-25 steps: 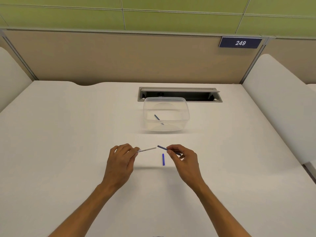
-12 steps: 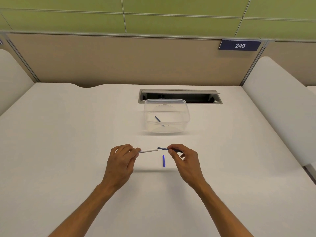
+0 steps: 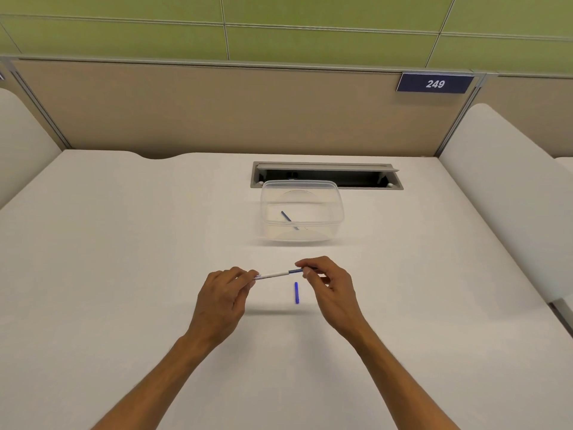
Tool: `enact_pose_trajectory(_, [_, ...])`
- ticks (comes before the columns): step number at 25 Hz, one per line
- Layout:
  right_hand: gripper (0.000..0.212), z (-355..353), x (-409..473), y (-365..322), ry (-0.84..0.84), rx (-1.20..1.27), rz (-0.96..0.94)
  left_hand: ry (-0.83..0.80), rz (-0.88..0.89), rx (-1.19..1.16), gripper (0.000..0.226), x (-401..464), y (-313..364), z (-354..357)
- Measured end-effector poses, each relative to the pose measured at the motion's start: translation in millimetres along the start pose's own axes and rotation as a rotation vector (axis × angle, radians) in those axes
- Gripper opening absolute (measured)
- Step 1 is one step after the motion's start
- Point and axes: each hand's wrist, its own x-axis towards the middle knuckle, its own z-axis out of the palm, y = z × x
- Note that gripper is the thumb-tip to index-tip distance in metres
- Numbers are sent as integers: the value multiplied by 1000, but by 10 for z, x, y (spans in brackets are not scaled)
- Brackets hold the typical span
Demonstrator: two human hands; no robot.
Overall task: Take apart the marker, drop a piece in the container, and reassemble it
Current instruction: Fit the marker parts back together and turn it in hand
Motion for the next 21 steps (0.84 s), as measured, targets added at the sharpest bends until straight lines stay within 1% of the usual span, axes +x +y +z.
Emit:
enact_pose_trajectory(2, [28,46,0,-17,15,67,9,1,-20,-20,22,9,15,-7])
enact_pose_trajectory(4, [22,98,-4,-40,55,149,3,4,-38,-32,22,5,32,-16])
enact_pose_trajectory(7, [19,179,1,-93,138,327,80,-21,-64,-110,21,-17,48,-22])
enact_pose_trajectory(8, [17,200,10,-104,156,351,96,-34,-63,-143,21,-28,52,-18])
enact_pose_trajectory(15, [7,274,29,-89,226,240,19,-64,-68,-216,18,-36,71,-10])
enact_pose_trajectory(19, [14,305,23,-79,212,174,12,-56,-75,-208,15,-19,83,-13])
enact_pose_trajectory(21, [13,318,35,-48,203,126,11,-56,-79,-207,14,-35,82,-14])
